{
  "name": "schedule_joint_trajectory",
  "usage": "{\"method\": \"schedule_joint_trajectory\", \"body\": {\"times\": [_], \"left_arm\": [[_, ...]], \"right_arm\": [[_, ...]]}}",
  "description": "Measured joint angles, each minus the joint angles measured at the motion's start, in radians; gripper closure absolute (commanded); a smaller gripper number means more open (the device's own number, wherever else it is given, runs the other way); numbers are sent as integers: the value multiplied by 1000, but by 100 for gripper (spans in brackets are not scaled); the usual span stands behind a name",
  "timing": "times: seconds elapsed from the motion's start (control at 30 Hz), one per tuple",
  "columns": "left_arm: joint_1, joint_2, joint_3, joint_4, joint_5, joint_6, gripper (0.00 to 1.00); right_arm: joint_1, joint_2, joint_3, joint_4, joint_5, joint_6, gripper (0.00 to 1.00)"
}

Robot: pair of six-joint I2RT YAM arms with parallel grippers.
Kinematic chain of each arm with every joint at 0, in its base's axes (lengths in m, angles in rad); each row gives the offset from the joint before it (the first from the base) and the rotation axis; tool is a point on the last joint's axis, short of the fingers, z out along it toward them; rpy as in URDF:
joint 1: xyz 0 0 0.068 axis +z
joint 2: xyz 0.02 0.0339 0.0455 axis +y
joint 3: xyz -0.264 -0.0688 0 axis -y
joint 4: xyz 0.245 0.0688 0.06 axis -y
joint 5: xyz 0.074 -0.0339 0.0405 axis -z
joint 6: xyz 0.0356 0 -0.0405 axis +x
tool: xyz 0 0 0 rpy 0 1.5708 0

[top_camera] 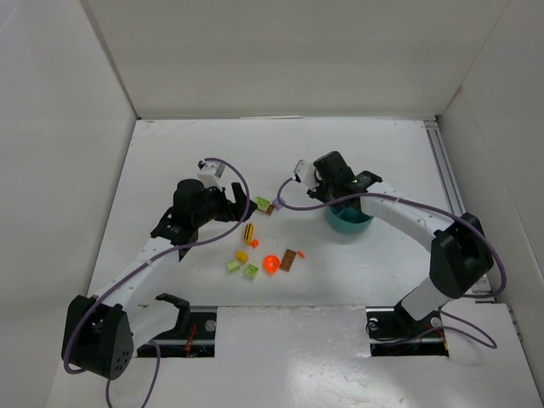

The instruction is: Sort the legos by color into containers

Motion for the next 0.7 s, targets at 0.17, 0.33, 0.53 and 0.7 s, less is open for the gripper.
{"method": "schedule_joint_trajectory", "body": {"times": [0.17, 0.33, 0.53, 0.7], "left_arm": [[0, 0, 0, 0, 0, 0, 0], [0, 11, 0, 0, -1, 0, 0], [0, 11, 0, 0, -1, 0, 0], [0, 12, 0, 0, -1, 0, 0]], "right_arm": [[12, 44, 53, -78, 15, 7, 80], [20, 76, 98, -146, 44, 31, 77], [26, 109, 126, -221, 74, 79, 74], [31, 125, 130, -239, 85, 97, 57]]}}
